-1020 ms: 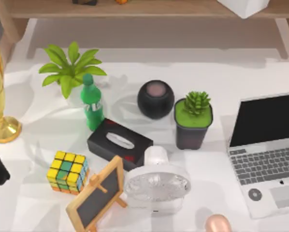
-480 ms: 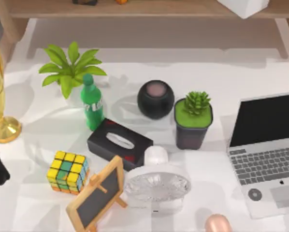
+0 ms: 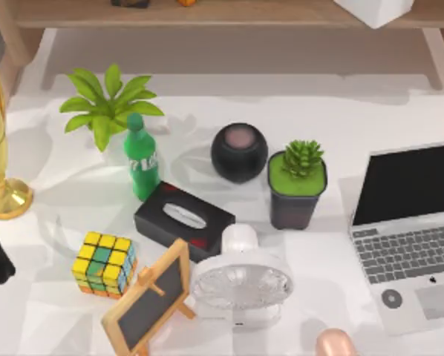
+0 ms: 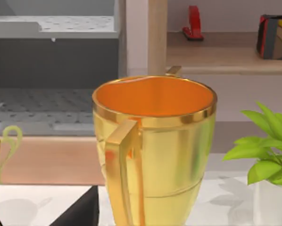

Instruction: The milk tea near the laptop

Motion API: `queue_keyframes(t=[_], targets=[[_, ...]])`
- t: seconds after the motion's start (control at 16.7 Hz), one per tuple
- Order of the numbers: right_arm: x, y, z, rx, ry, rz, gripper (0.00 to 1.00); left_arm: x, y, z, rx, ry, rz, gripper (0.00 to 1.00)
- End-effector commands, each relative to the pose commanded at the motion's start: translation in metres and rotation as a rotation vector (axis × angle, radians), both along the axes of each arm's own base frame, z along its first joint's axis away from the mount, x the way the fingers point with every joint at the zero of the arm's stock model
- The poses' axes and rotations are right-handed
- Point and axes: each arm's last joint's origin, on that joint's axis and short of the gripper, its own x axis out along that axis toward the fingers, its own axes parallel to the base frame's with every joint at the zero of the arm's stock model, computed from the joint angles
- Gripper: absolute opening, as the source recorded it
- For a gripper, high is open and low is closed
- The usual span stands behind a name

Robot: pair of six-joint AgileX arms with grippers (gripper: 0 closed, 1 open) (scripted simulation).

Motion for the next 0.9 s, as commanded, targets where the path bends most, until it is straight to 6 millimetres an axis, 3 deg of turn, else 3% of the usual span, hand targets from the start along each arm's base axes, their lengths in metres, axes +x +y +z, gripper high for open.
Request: queue_keyframes(t=[0.48,0.9], targets=[[-0.036,0.012,-0.015,0.044,0.081,0.026,0.0,0.0,0.0,0.0,0.0,0.0,0.0,1.0],[-0.045,0.016,-0.023,0.063,0.109,0.034,0.0,0.0,0.0,0.0,0.0,0.0,0.0,1.0]])
